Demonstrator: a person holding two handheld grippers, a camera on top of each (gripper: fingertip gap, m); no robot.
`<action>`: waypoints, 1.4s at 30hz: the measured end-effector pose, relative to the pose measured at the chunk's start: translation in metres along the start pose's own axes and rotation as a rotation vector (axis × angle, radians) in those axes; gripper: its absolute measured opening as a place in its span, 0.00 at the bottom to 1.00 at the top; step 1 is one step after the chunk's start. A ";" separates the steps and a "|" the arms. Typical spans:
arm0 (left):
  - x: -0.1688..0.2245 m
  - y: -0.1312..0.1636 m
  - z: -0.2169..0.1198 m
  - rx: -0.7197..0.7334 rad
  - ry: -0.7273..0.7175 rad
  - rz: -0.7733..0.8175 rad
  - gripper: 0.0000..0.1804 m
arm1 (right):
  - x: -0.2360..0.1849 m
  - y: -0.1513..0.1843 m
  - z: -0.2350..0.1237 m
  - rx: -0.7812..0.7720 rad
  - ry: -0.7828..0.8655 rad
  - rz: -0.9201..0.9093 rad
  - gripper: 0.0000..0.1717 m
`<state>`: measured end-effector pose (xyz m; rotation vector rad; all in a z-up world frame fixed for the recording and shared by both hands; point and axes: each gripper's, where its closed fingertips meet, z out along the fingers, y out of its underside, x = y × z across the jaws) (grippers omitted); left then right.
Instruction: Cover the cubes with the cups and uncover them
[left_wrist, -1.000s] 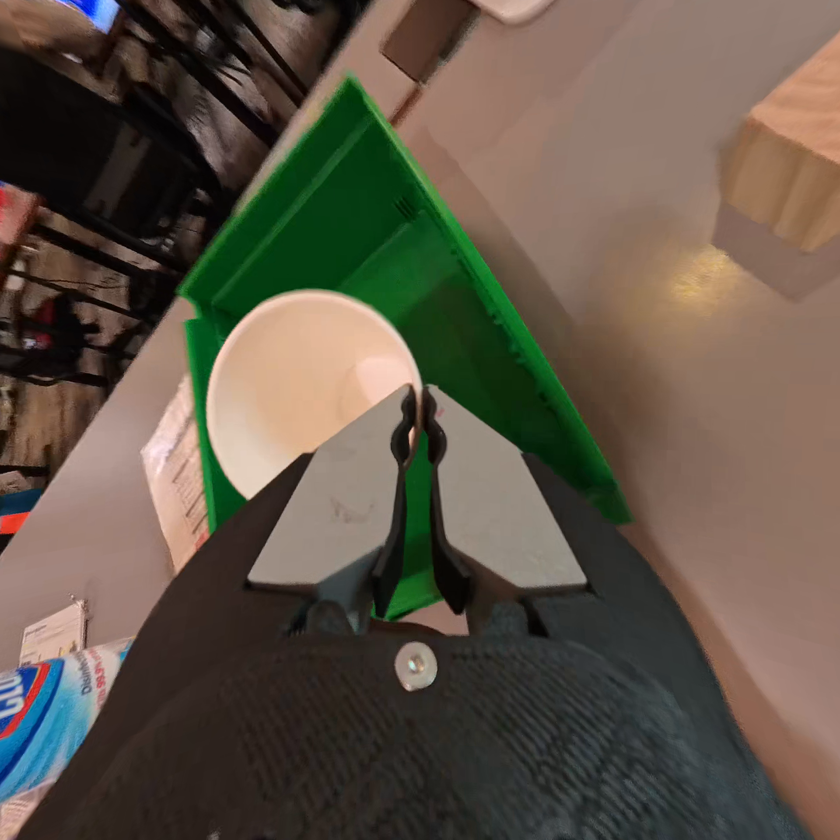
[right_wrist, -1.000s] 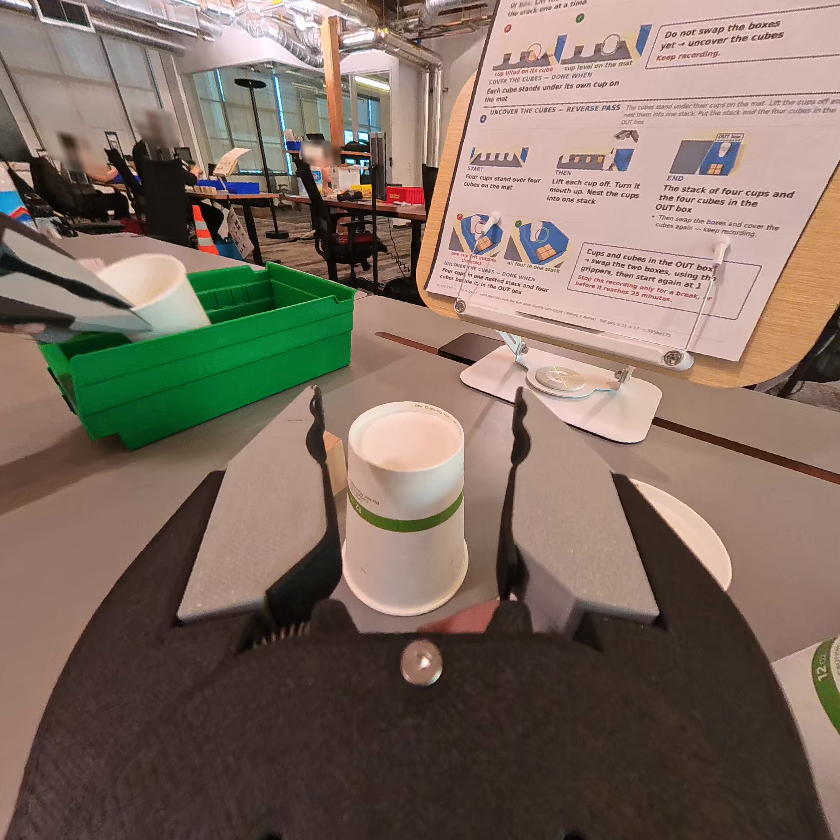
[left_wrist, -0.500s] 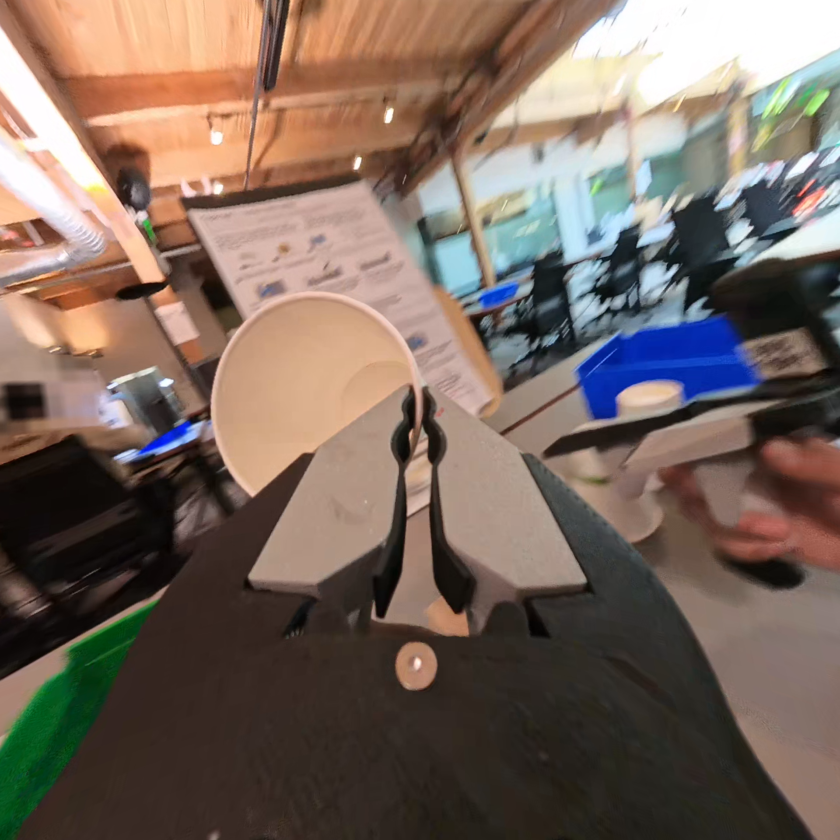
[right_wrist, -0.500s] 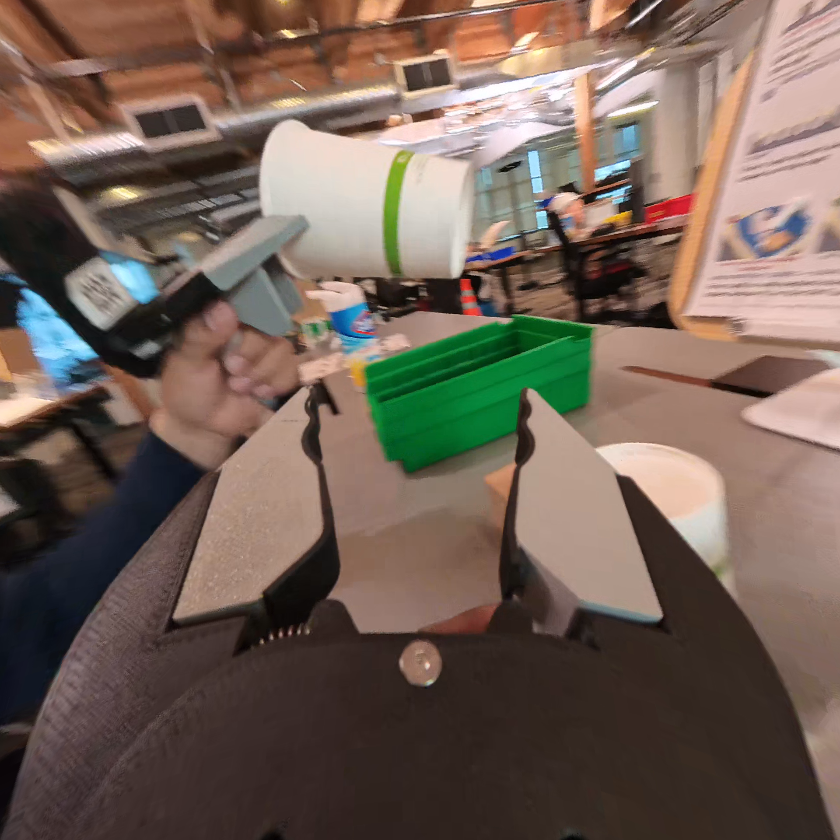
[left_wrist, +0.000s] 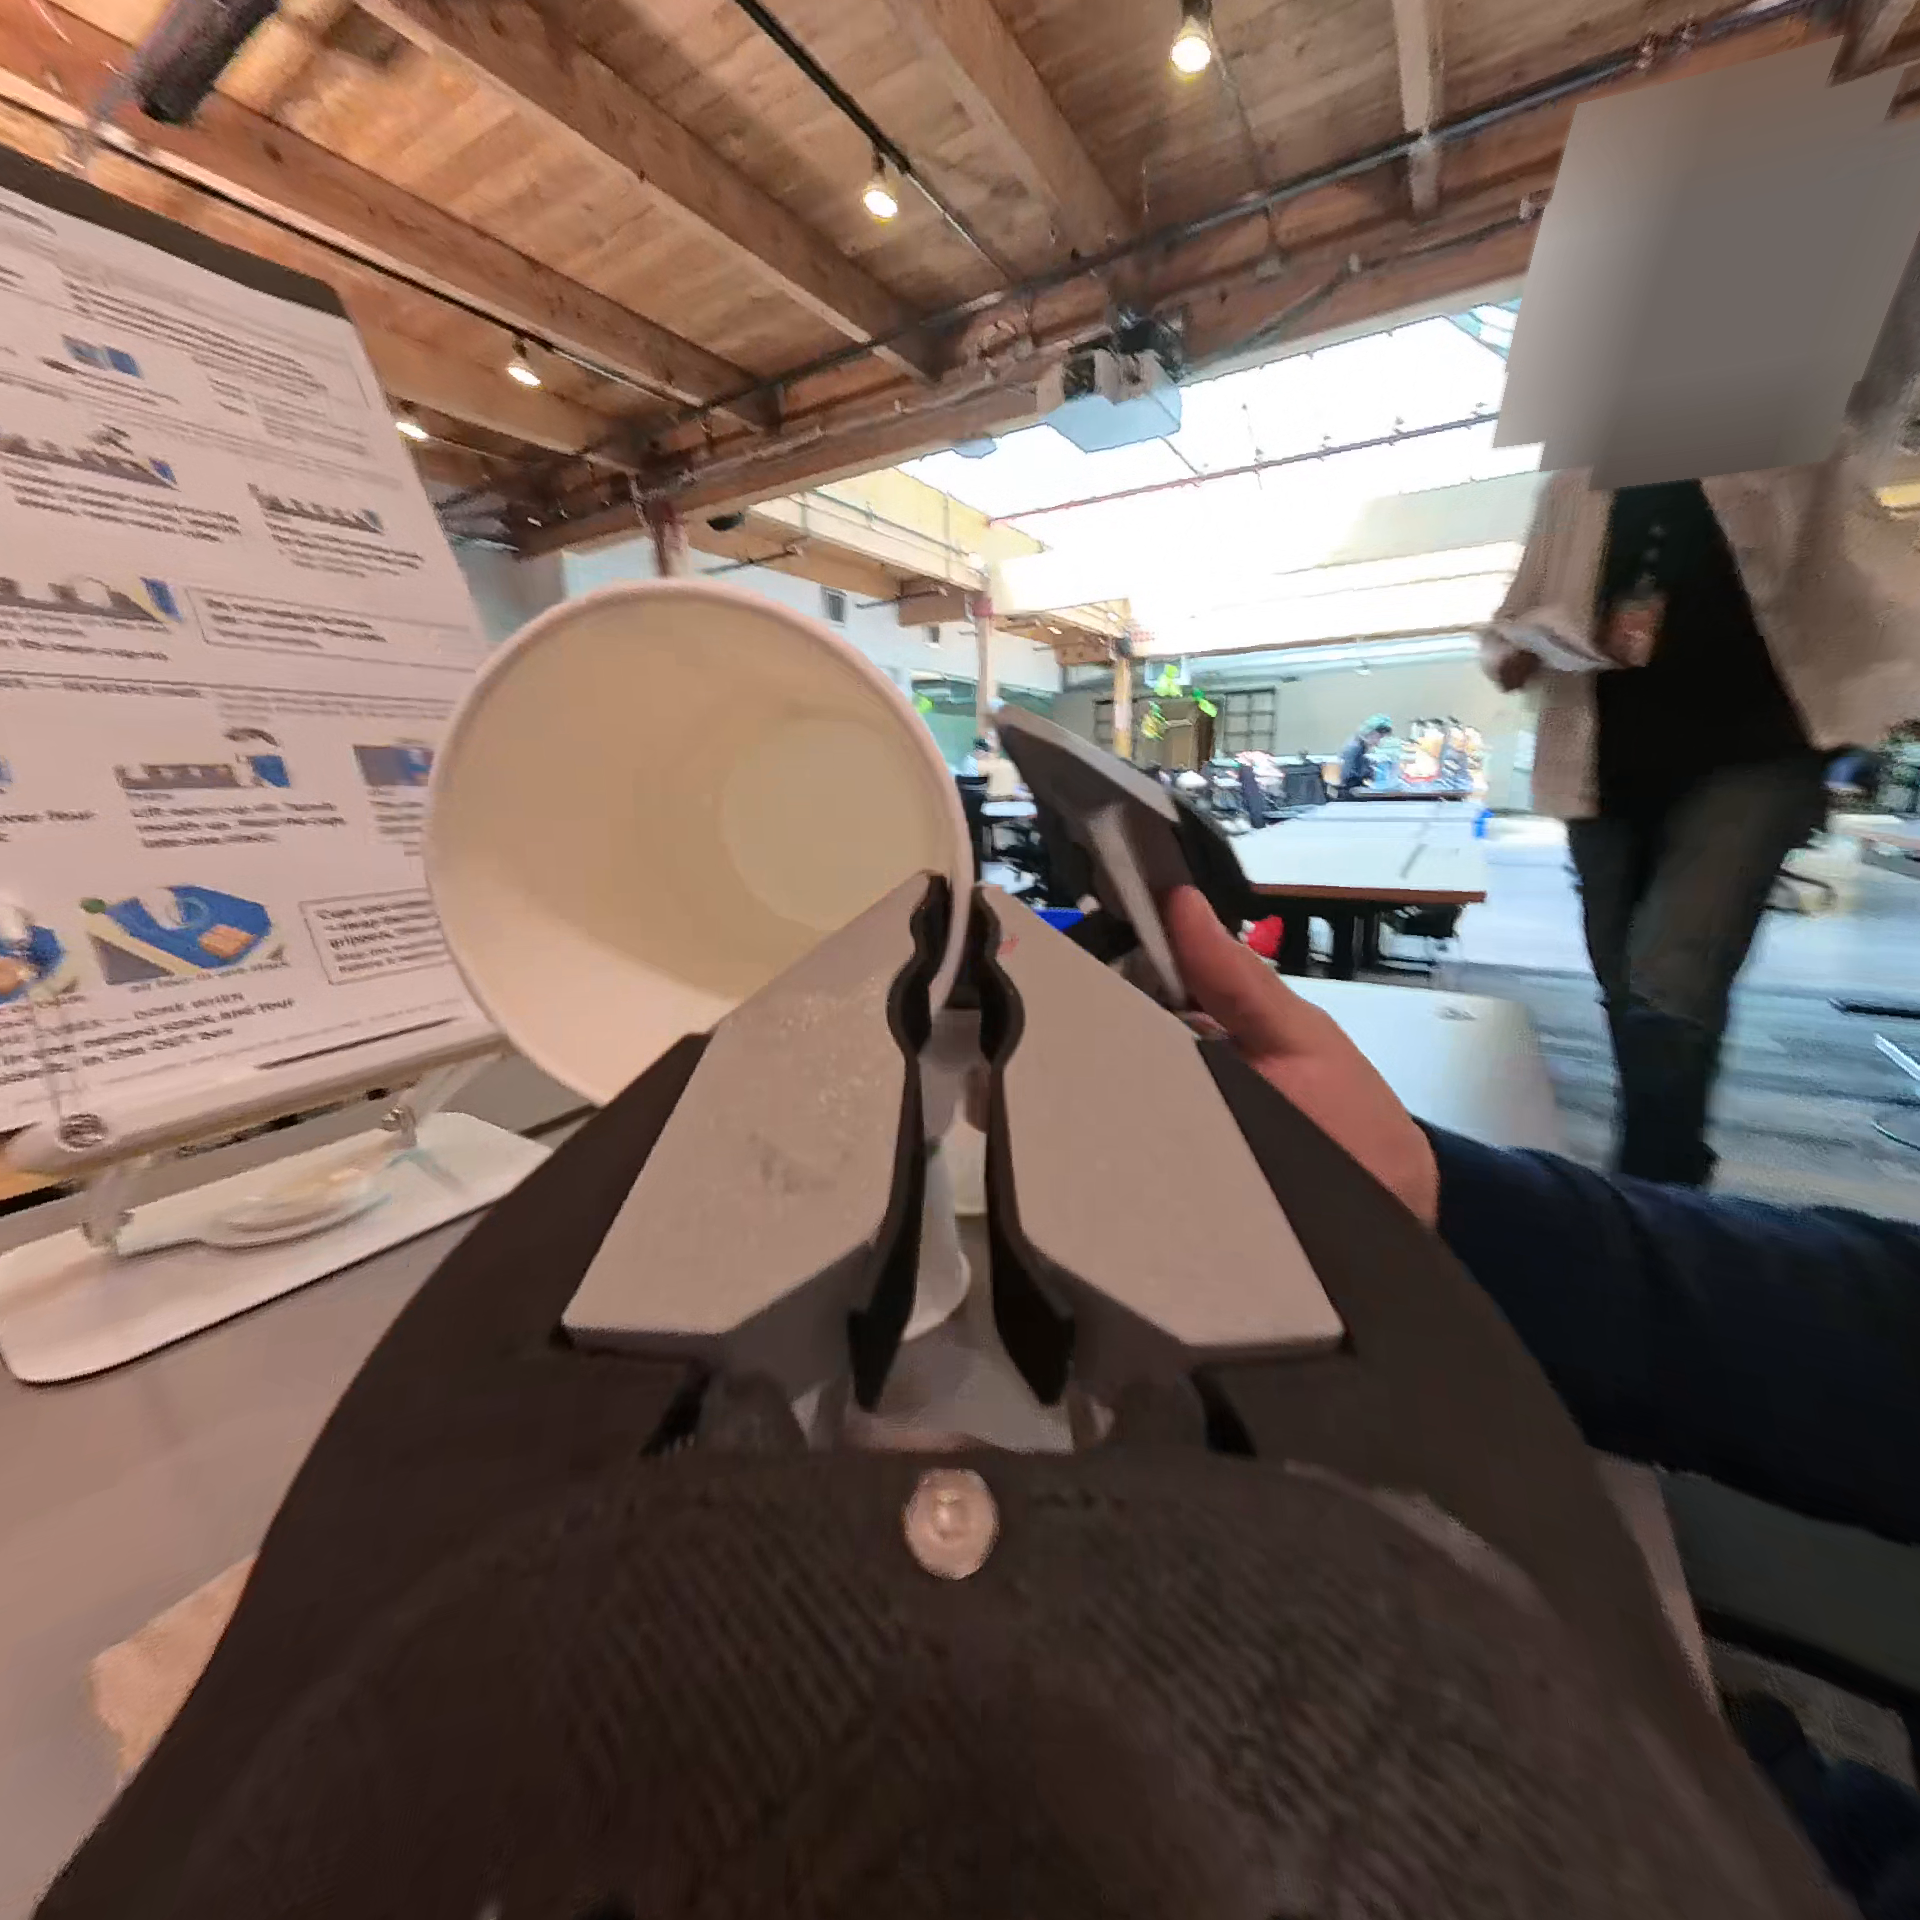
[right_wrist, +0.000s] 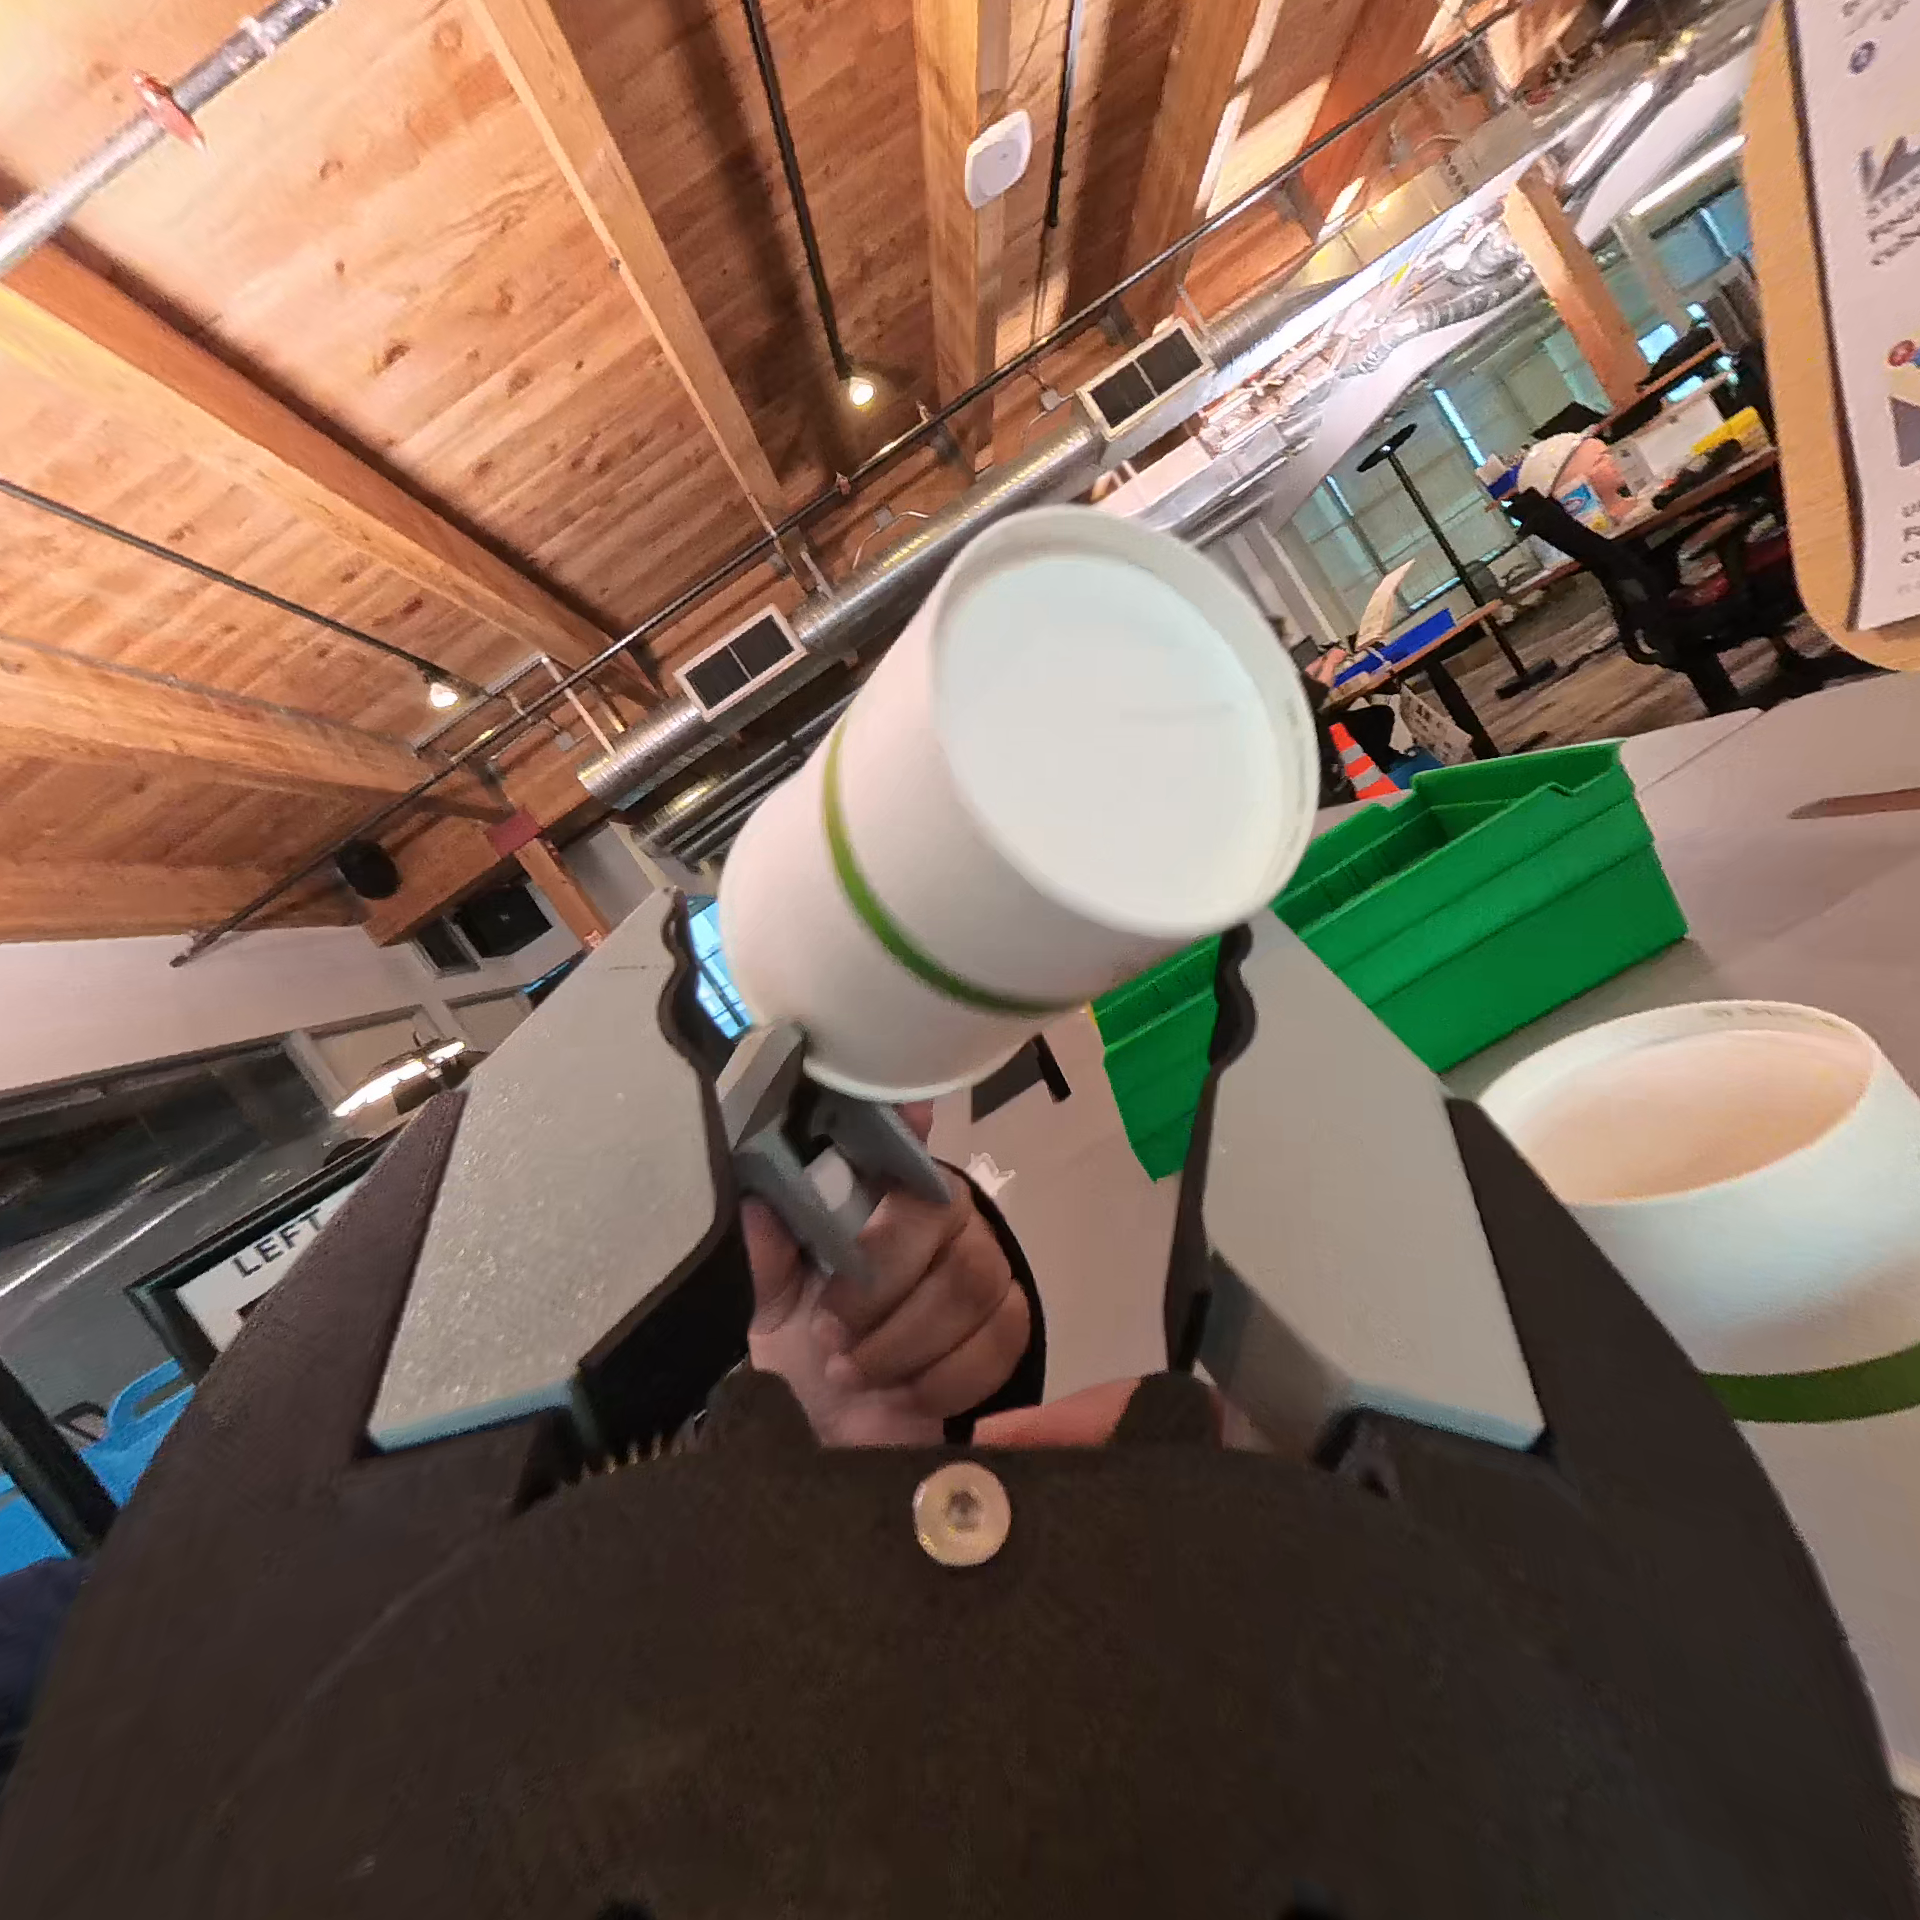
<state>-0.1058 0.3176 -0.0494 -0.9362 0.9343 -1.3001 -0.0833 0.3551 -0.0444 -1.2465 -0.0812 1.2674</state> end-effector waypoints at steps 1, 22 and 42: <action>0.006 0.005 0.000 -0.021 0.035 -0.003 0.01 | 0.003 0.001 0.001 -0.003 0.015 0.001 0.58; 0.007 0.081 -0.015 -0.417 0.004 0.259 0.06 | 0.016 0.007 0.003 -0.057 0.140 -0.189 0.52; -0.071 0.066 -0.131 -0.465 -0.411 0.226 0.13 | 0.147 0.090 0.093 -0.589 0.840 -0.663 0.53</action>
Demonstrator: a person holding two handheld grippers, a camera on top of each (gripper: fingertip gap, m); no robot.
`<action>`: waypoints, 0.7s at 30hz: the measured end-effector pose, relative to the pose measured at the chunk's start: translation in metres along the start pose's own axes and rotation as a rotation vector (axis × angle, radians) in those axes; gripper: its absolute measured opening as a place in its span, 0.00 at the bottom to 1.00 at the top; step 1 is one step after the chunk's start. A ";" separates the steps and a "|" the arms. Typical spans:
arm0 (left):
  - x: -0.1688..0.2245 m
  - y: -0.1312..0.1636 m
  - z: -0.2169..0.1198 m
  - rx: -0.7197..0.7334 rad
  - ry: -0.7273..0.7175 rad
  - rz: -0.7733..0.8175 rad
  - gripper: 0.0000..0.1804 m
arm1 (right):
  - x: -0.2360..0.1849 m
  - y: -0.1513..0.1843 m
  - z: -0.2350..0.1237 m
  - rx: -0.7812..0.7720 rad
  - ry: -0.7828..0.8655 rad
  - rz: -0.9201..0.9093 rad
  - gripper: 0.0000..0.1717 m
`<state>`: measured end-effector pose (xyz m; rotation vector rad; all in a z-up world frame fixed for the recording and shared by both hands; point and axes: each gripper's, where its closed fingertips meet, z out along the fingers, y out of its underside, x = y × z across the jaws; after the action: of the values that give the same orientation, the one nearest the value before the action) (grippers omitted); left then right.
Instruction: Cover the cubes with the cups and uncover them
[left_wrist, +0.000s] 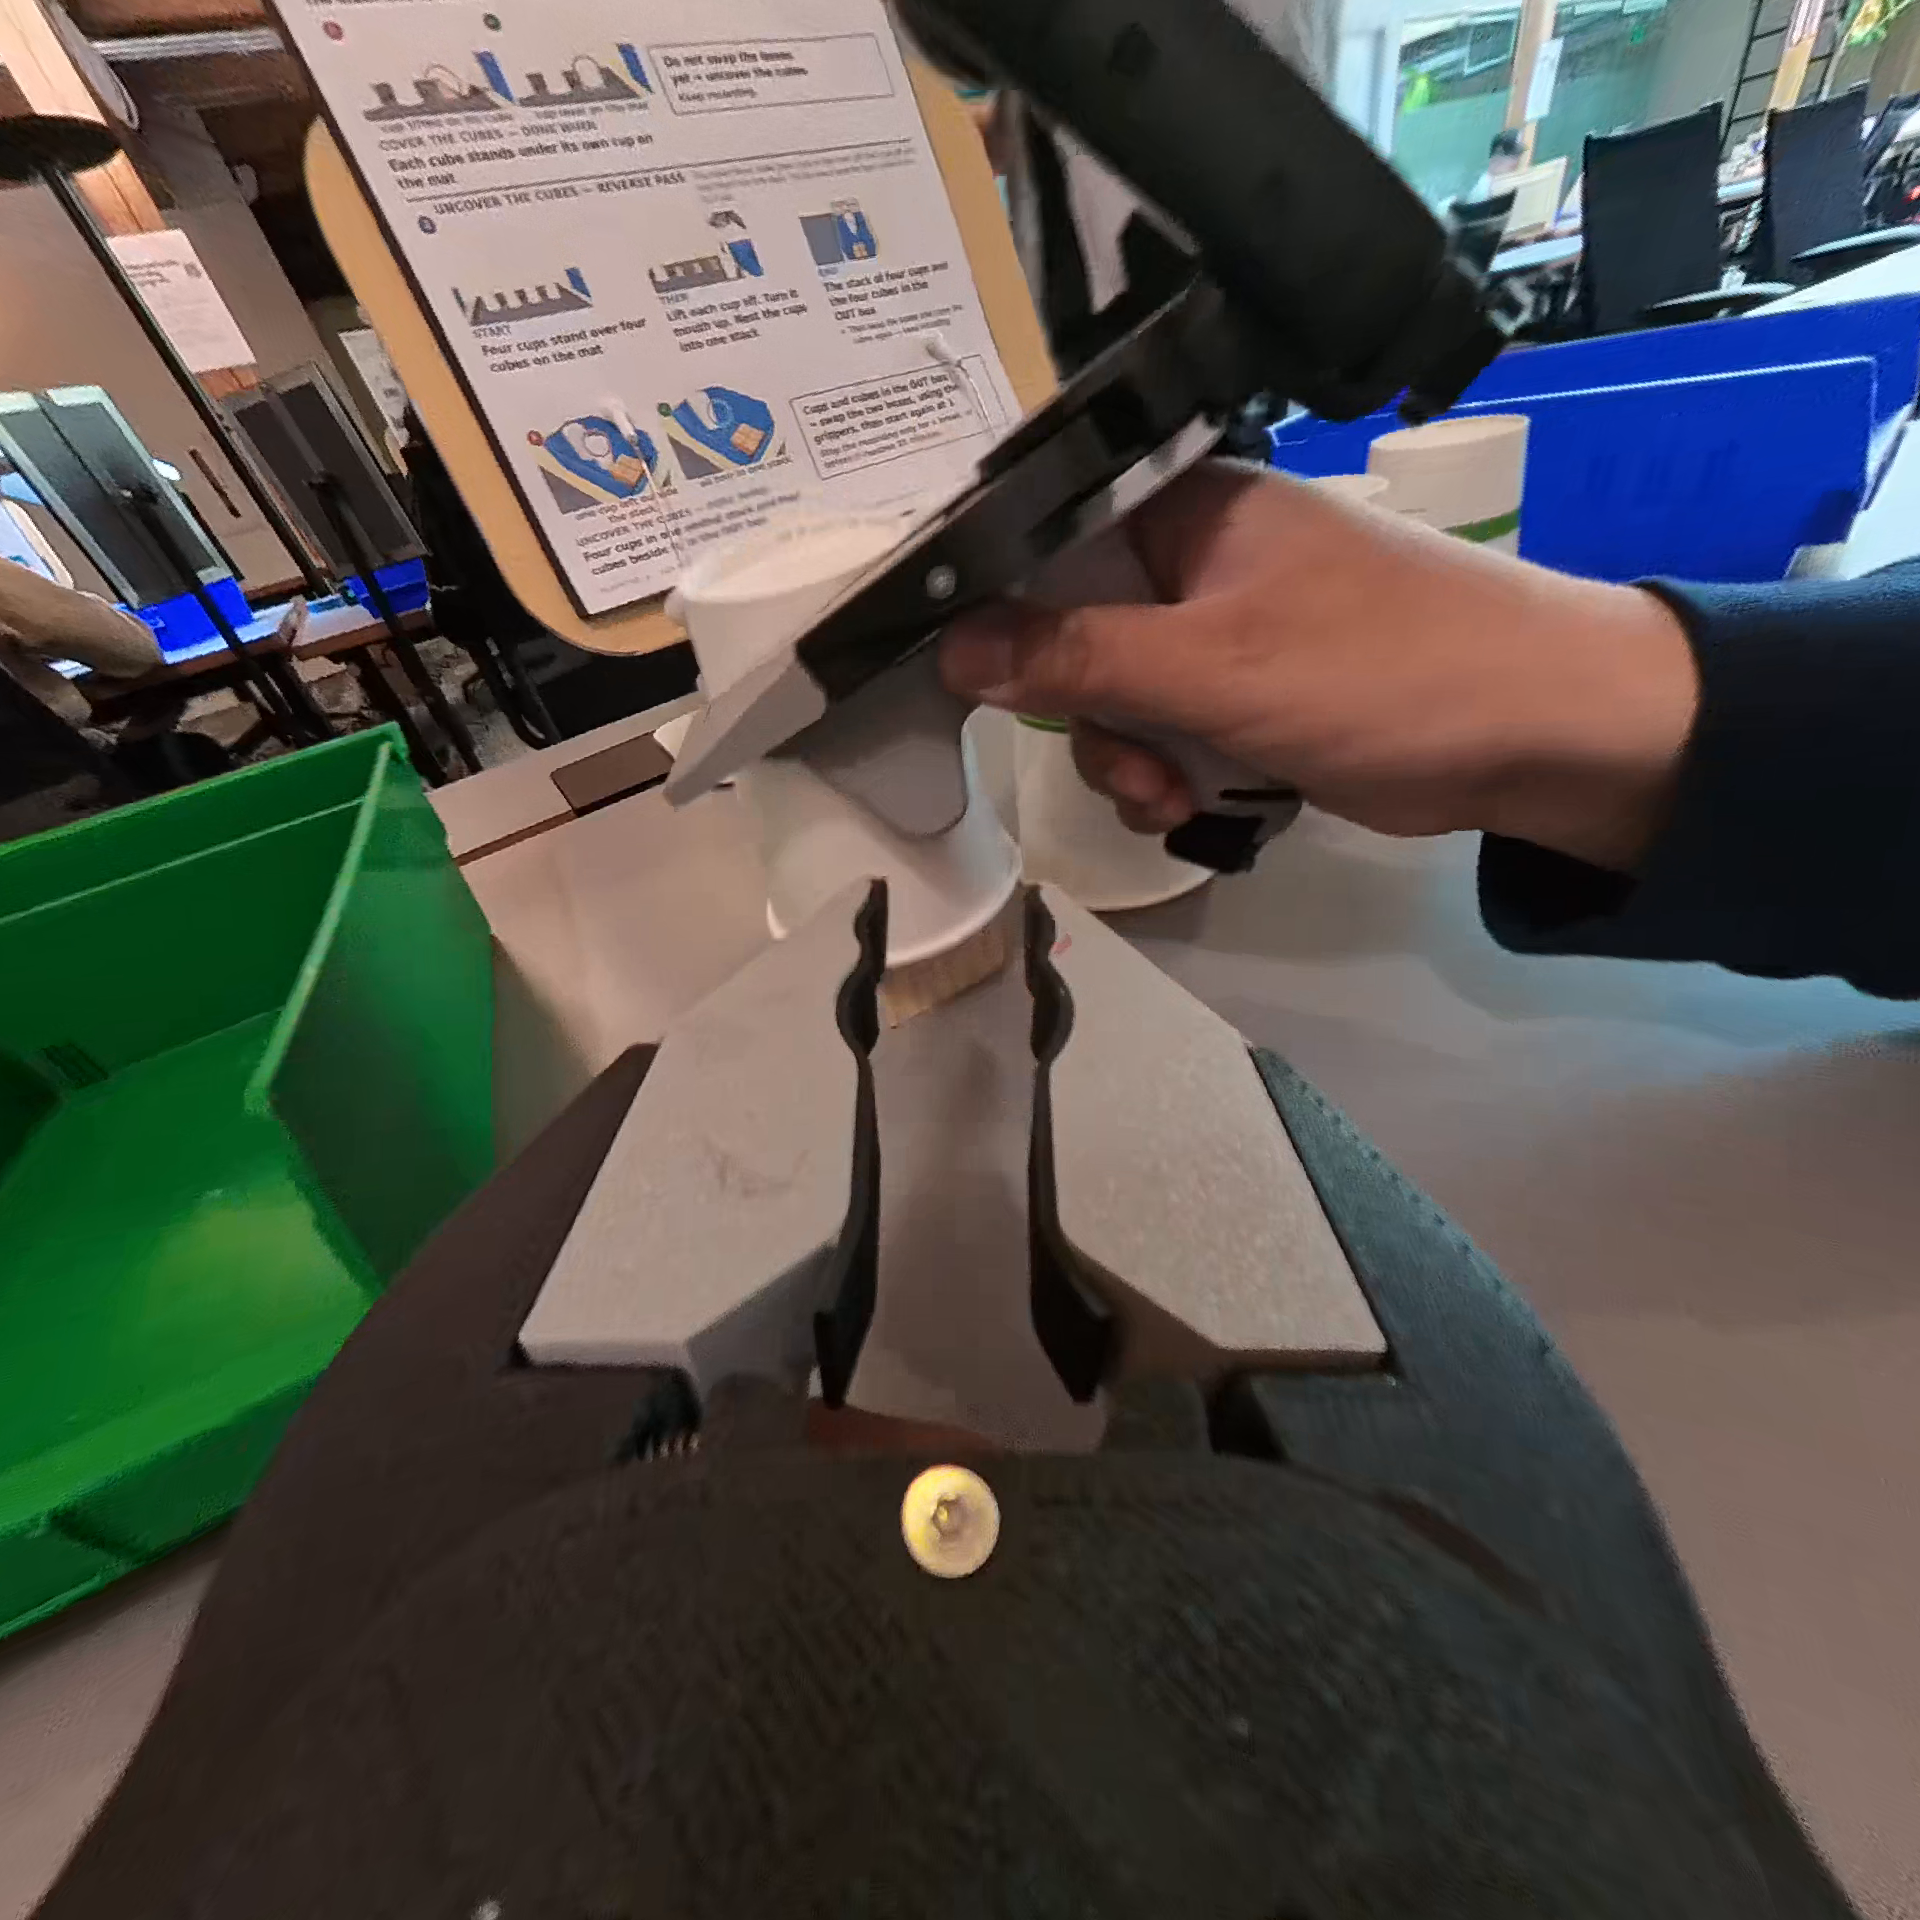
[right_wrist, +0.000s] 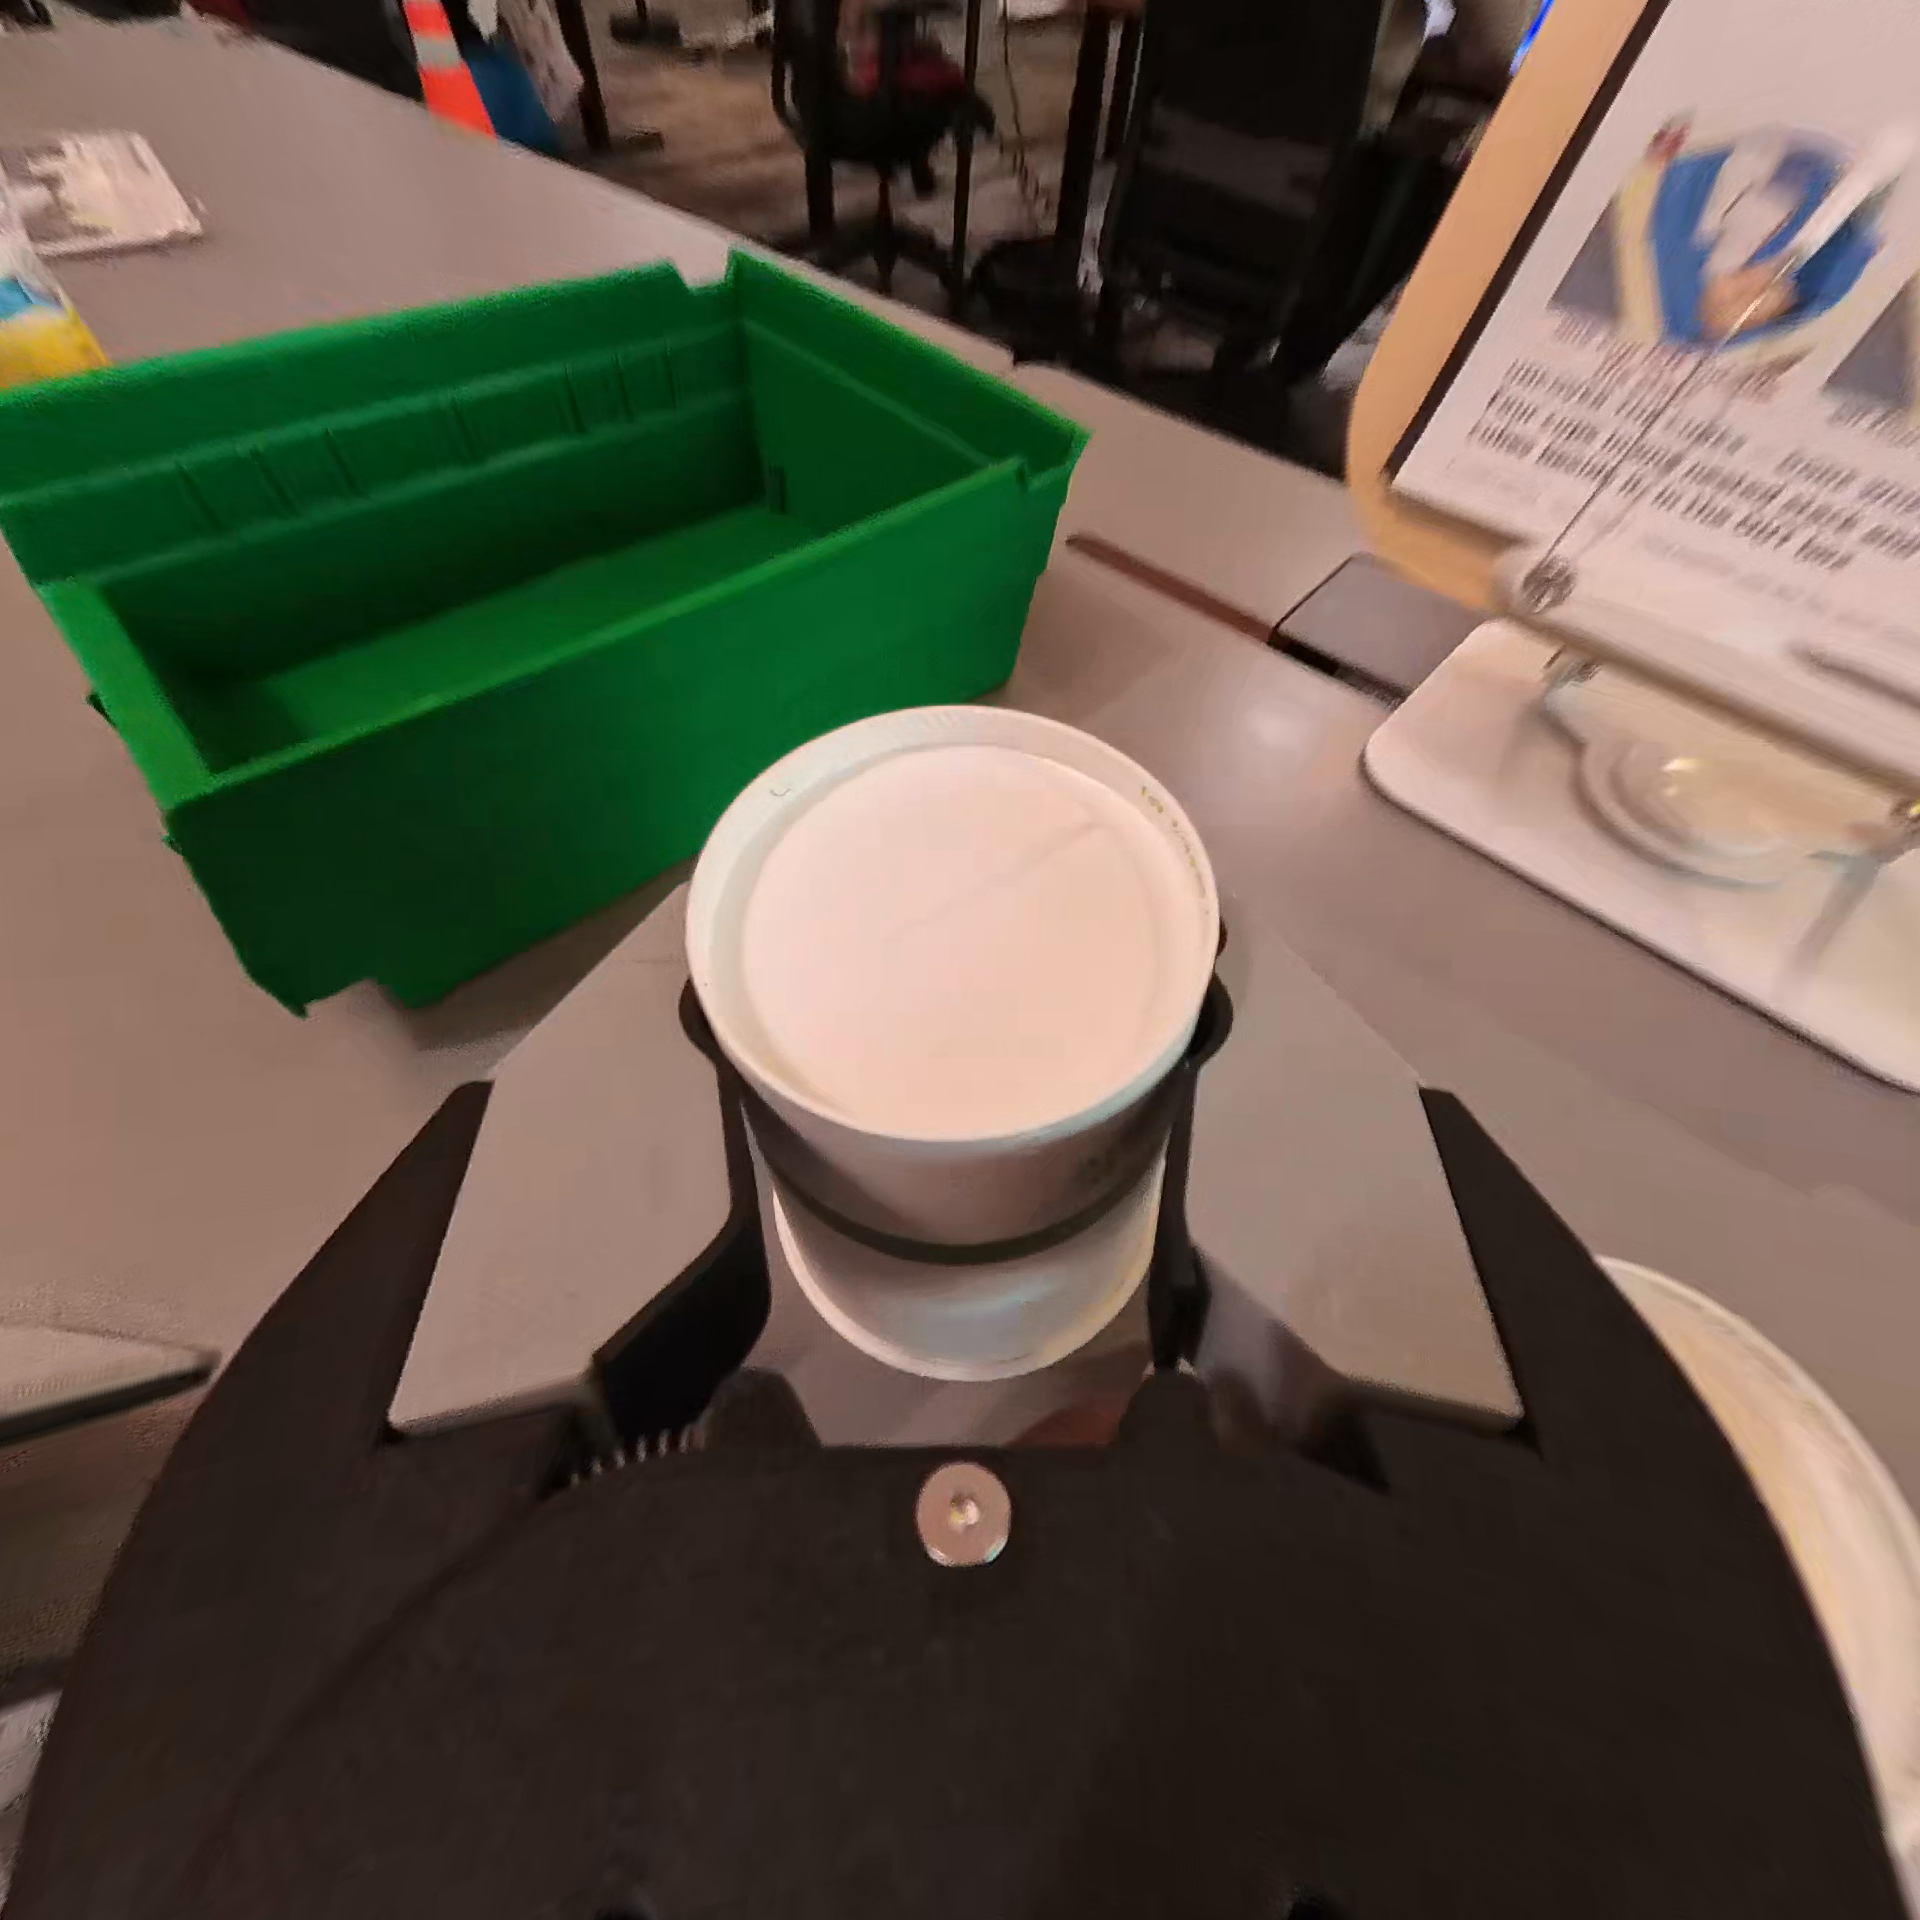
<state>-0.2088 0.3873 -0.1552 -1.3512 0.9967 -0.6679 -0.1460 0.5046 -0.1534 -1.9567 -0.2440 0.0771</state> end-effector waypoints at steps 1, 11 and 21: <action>0.002 0.002 0.003 0.011 0.005 -0.020 0.13 | 0.000 0.007 0.004 -0.024 -0.004 0.010 0.53; -0.010 -0.010 0.002 0.120 -0.019 -0.183 0.14 | -0.006 -0.011 -0.061 0.071 -0.120 0.012 0.57; -0.003 -0.009 0.008 0.100 -0.015 -0.123 0.15 | 0.161 0.020 -0.198 0.213 0.095 -0.044 0.48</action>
<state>-0.2019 0.3920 -0.1461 -1.3356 0.8619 -0.7884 0.0475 0.3511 -0.0846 -1.7372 -0.2078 -0.0183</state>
